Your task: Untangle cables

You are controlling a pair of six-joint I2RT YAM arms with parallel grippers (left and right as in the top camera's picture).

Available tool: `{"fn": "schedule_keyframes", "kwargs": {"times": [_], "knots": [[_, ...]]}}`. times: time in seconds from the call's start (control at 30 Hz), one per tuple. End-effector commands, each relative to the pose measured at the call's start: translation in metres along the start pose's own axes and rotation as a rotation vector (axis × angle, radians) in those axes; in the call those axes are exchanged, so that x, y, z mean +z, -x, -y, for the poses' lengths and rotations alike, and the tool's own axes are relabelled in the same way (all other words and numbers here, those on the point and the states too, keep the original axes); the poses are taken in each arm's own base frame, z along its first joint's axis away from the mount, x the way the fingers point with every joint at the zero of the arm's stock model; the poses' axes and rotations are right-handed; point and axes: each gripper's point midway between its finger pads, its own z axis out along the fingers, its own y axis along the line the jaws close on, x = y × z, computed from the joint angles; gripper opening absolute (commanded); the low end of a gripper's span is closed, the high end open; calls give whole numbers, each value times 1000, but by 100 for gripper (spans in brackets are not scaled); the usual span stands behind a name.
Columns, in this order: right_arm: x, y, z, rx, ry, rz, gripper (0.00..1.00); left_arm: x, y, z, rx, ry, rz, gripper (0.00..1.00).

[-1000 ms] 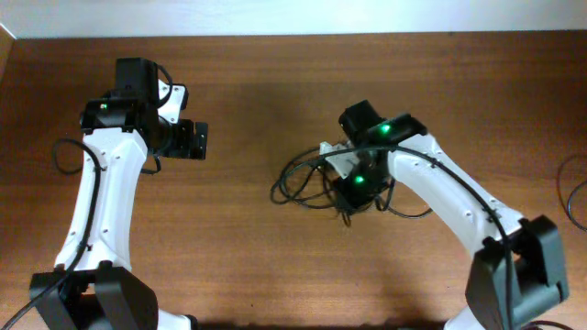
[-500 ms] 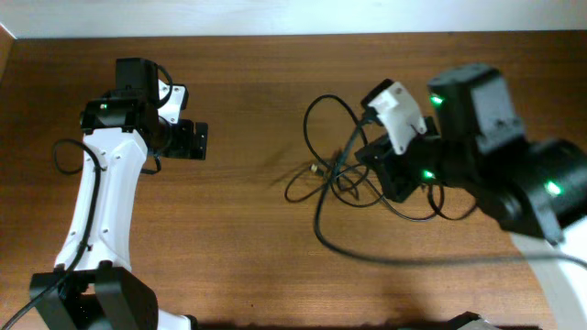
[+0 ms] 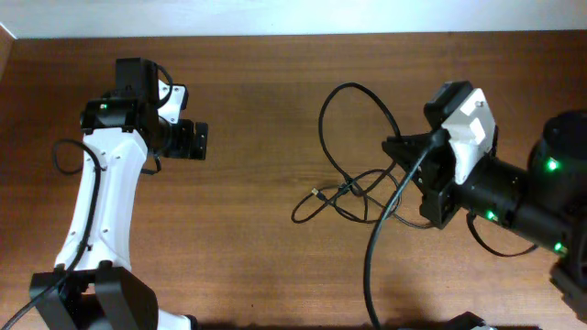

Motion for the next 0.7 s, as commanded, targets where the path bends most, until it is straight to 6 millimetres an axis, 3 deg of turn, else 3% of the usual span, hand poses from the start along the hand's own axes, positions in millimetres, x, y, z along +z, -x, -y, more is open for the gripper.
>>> {"fn": "schedule_keyframes", "kwargs": {"times": [0.0,0.1,0.37,0.4,0.43,0.5,0.53,0.57,0.67], "knots": [[8,1,5,6,-10,-14,4,-2,3,0,9,-8,11,99],[14,-6,7,19,-6,-51,4,-2,3,-11,27,56,5,99],[12,-26,11,44,-38,-130,4,-2,4,-10,19,48,10,99],[12,-31,10,52,-36,-151,4,-2,14,1,-15,-15,56,99],[11,-35,10,58,-33,-169,4,-6,16,35,-88,-218,62,99],[10,-41,8,84,-33,-189,4,-12,19,54,-112,-338,72,99],[9,-43,8,87,-32,-197,4,-27,19,88,-107,-551,69,99],[9,-40,9,107,-36,-187,4,-41,16,113,-20,-694,80,99],[8,-23,10,176,-48,-112,4,-73,-36,181,473,-948,79,99]]}}
